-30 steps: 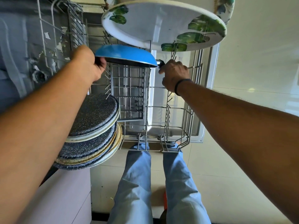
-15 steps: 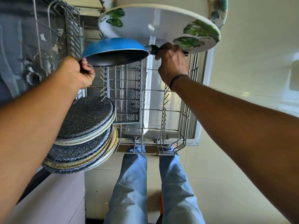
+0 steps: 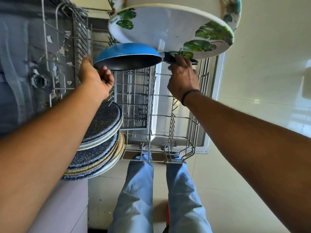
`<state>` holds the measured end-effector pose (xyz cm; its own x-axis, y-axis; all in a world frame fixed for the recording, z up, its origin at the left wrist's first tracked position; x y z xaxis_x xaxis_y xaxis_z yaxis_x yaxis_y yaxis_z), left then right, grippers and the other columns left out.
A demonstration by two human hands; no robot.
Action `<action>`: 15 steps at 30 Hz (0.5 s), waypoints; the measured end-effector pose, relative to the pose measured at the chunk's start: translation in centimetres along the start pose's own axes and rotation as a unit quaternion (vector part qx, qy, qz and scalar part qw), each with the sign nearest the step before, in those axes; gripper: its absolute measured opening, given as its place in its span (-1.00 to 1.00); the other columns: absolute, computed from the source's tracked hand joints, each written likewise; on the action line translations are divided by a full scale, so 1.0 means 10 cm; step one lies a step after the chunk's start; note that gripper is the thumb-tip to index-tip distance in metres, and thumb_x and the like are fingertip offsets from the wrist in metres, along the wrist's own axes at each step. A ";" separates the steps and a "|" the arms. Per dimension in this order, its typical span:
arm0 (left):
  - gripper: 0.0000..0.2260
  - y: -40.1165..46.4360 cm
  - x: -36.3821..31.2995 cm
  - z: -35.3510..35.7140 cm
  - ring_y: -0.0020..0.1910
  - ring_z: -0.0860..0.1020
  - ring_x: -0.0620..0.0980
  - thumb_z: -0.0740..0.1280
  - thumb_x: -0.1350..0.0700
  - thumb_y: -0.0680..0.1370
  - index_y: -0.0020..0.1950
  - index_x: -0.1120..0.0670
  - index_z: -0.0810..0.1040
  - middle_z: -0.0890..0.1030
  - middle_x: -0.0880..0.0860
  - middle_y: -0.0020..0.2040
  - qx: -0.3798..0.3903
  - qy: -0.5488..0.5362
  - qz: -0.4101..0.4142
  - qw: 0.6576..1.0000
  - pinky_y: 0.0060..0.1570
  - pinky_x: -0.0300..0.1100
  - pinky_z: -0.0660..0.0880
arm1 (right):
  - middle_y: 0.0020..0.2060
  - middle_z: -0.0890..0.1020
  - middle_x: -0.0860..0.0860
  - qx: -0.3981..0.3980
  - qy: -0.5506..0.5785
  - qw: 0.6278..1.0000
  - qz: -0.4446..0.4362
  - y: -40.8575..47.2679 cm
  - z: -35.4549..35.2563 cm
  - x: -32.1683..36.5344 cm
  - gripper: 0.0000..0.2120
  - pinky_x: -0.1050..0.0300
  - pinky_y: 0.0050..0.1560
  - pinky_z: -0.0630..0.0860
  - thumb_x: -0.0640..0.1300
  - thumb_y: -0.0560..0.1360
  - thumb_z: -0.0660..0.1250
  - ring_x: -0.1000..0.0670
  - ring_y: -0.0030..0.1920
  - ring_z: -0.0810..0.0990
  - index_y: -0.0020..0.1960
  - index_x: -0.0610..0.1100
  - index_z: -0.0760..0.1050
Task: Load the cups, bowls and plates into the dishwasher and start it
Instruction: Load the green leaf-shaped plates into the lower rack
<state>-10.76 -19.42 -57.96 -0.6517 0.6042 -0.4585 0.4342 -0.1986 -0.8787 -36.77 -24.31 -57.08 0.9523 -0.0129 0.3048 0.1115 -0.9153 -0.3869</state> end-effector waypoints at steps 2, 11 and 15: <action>-0.56 -0.01 0.07 -0.06 -0.56 0.43 -0.12 0.15 -0.24 0.65 -0.17 0.10 0.46 0.47 -0.04 -0.47 -0.019 0.000 0.005 1.000 -0.48 -0.33 0.37 | 0.54 0.27 -0.06 0.006 -0.001 1.000 0.006 -0.05 0.03 -0.02 -0.55 -0.22 0.34 0.43 -0.39 0.41 0.19 -0.17 0.51 0.23 0.25 -0.19 0.58; -0.86 -0.37 0.52 -0.07 -0.55 0.46 -0.12 0.25 0.09 0.66 -0.04 0.10 0.52 0.47 -0.02 -0.36 -0.026 0.083 0.069 0.994 -0.52 -0.25 0.44 | 0.39 0.44 -0.19 -0.090 0.050 0.995 0.012 -0.47 -0.07 0.06 -0.68 -0.19 0.19 0.51 -0.32 0.44 0.36 -0.26 0.37 0.40 0.18 -0.17 0.63; -0.86 -0.64 0.58 0.11 -0.48 0.55 -0.09 0.29 0.11 0.65 -0.07 0.11 0.57 0.57 -0.02 -0.38 0.047 0.151 0.086 0.984 -0.42 -0.20 0.55 | 0.15 0.58 -0.14 -0.118 0.099 0.988 -0.001 -0.52 -0.27 0.15 -0.74 -0.17 0.10 0.55 -0.28 0.47 0.33 -0.21 0.17 0.51 0.13 -0.16 0.64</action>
<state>-18.02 -15.46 -55.19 -0.3523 0.7546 -0.5536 0.4537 -0.3796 -0.8062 -36.65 -20.68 -52.23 0.8756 -0.0676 0.4783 0.0219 -0.9836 -0.1791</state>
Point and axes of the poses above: each hand's wrist, its own y-axis towards the middle knuckle, its own z-axis out of the palm, x = y × z, the point moved 9 cm from there along y, towards the middle knuckle
